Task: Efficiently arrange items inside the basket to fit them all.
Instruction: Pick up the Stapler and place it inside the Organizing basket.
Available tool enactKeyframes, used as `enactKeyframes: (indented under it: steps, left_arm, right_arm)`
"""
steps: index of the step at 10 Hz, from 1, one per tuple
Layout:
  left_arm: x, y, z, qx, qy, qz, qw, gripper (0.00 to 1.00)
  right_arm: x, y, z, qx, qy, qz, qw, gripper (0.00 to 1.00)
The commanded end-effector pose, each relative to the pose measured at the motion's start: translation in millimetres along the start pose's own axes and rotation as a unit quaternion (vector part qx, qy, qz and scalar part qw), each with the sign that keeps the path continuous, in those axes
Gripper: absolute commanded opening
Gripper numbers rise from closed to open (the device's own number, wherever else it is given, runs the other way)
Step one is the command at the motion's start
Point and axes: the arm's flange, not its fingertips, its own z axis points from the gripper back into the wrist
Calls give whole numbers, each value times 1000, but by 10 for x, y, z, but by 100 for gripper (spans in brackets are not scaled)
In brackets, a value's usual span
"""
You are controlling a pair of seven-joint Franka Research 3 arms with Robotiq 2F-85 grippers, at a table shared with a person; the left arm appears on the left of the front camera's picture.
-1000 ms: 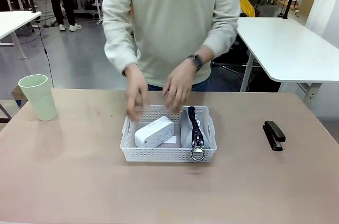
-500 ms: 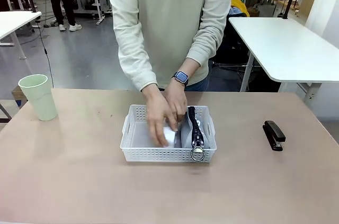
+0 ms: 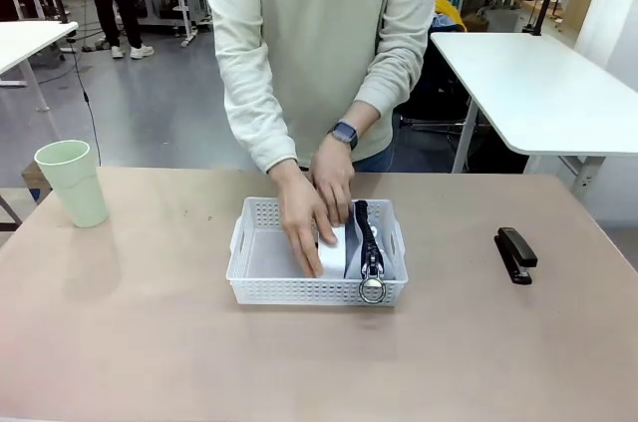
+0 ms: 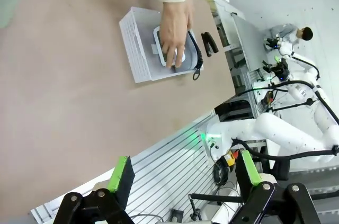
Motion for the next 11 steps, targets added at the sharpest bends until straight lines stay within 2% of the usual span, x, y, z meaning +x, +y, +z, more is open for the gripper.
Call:
enactKeyframes:
  steps: [1, 6, 7, 8, 9, 10, 11]
  left_arm:
    - [11, 10, 38, -9, -4, -7, 1000, 100]
    - [11, 10, 38, -9, -4, -7, 1000, 100]
    - [11, 10, 38, -9, -4, -7, 1000, 100]
    - [11, 10, 38, -9, -4, -7, 1000, 100]
    - [11, 10, 38, -9, -4, -7, 1000, 100]
    - [11, 10, 38, -9, -4, -7, 1000, 100]
    - [11, 10, 38, -9, -4, -7, 1000, 100]
  right_arm:
    - [13, 4, -6, 9, -6, 13, 1000, 100]
    - [1, 2, 0, 1, -1, 0, 1000, 100]
    - [15, 201, -166, -7, 51, 63, 997, 100]
    - [2, 481, -507, -85, 117, 101, 984, 100]
    - [-61, 767, -874, -159, 171, 132, 963, 100]
    - [-249, 1048, -1305, -262, 236, 164, 921, 100]
    - [-464, 1241, -1665, -352, 261, 203, 876, 100]
